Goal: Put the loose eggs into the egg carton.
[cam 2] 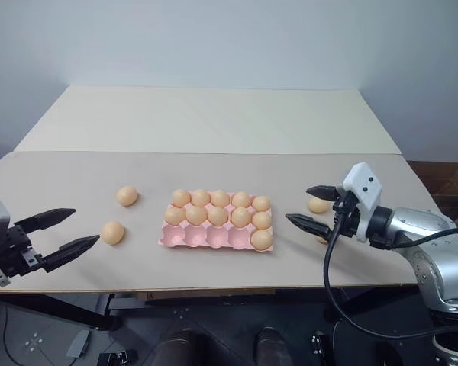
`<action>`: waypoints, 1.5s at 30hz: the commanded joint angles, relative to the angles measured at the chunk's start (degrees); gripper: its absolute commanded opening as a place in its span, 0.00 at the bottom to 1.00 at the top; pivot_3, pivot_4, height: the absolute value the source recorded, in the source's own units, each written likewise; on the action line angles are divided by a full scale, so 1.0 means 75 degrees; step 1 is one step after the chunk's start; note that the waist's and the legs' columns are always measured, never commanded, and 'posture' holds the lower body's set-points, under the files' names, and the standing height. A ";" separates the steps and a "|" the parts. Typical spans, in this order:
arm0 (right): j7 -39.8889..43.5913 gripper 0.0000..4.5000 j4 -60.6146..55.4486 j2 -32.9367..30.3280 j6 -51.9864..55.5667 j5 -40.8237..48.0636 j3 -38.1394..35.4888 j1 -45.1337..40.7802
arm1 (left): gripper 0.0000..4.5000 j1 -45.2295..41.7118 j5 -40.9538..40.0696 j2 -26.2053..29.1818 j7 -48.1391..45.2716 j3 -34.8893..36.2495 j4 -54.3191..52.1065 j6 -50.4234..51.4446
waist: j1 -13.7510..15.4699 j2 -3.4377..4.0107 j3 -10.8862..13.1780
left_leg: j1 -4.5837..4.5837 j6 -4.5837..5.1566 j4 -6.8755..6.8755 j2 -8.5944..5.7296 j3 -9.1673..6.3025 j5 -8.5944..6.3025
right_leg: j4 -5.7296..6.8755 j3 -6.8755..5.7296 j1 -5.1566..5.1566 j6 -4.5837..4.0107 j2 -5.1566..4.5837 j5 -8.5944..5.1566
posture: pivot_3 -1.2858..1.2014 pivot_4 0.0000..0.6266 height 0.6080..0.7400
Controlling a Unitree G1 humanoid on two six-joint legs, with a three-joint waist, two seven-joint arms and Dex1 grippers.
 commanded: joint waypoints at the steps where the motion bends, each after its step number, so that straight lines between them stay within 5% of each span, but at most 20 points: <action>1: 0.0040 1.00 -0.0258 -0.0139 -0.0227 -0.0025 -0.0305 0.0056 | 1.00 -0.0251 -0.0029 0.0141 0.0067 0.0061 0.0022 -0.0191 | 0.0003 0.0000 0.0000 | 0.0001 0.0000 0.0000 0.0000 0.0000 0.0000 | 0.0000 0.0000 0.0000 0.0000 0.0000 0.0000 | 0.52 0.24 1.00; 14: 0.0206 1.00 0.0327 -0.0807 -0.1085 -0.1024 -0.0663 0.0878 | 1.00 -0.0905 -0.0099 0.0534 -0.0526 -0.0656 0.0162 -0.0524 | 0.0014 0.0000 0.0000 | 0.0007 0.0000 -0.0003 -0.0001 0.0035 0.0000 | -0.0001 0.0009 0.0000 0.0001 0.0000 -0.0001 | 0.52 0.24 1.00; 30: 0.0546 1.00 0.2628 -0.0504 -0.2680 -0.2882 0.1120 0.0419 | 1.00 -0.1464 0.0019 0.0622 -0.0822 -0.1423 0.0585 -0.0758 | -0.0054 0.0000 0.0002 | 0.0021 0.0000 -0.0007 0.0002 0.0048 0.0000 | 0.0001 0.0019 0.0004 0.0010 0.0005 -0.0006 | 0.52 0.24 1.00; 33: 0.0570 0.86 0.2996 -0.0297 -0.2849 -0.3020 0.1295 0.0179 | 1.00 -0.1461 0.0028 0.0635 -0.0834 -0.1400 0.0595 -0.0770 | -0.0061 0.0001 0.0002 | 0.0020 0.0000 -0.0007 0.0002 0.0048 0.0000 | 0.0003 0.0020 0.0002 0.0004 0.0006 -0.0002 | 0.52 0.24 1.00; 38: 0.0375 0.49 0.2337 -0.0221 -0.2654 -0.2887 0.1071 0.0174 | 1.00 -0.1371 0.0012 0.0682 -0.0828 -0.1253 0.0527 -0.0738 | -0.0063 0.0002 0.0003 | 0.0019 0.0000 -0.0008 0.0001 0.0047 0.0000 | 0.0003 0.0021 0.0002 0.0006 0.0004 0.0000 | 0.52 0.24 1.00; 45: 0.0104 0.49 -0.0810 0.0066 -0.0950 -0.1643 0.1090 -0.0317 | 1.00 -0.1215 -0.0028 0.0728 -0.0922 -0.1065 0.0535 -0.0730 | -0.0097 0.0011 0.0009 | 0.0023 -0.0001 -0.0011 0.0021 0.0033 0.0000 | 0.0004 0.0020 -0.0004 0.0038 0.0012 0.0014 | 0.52 0.24 1.00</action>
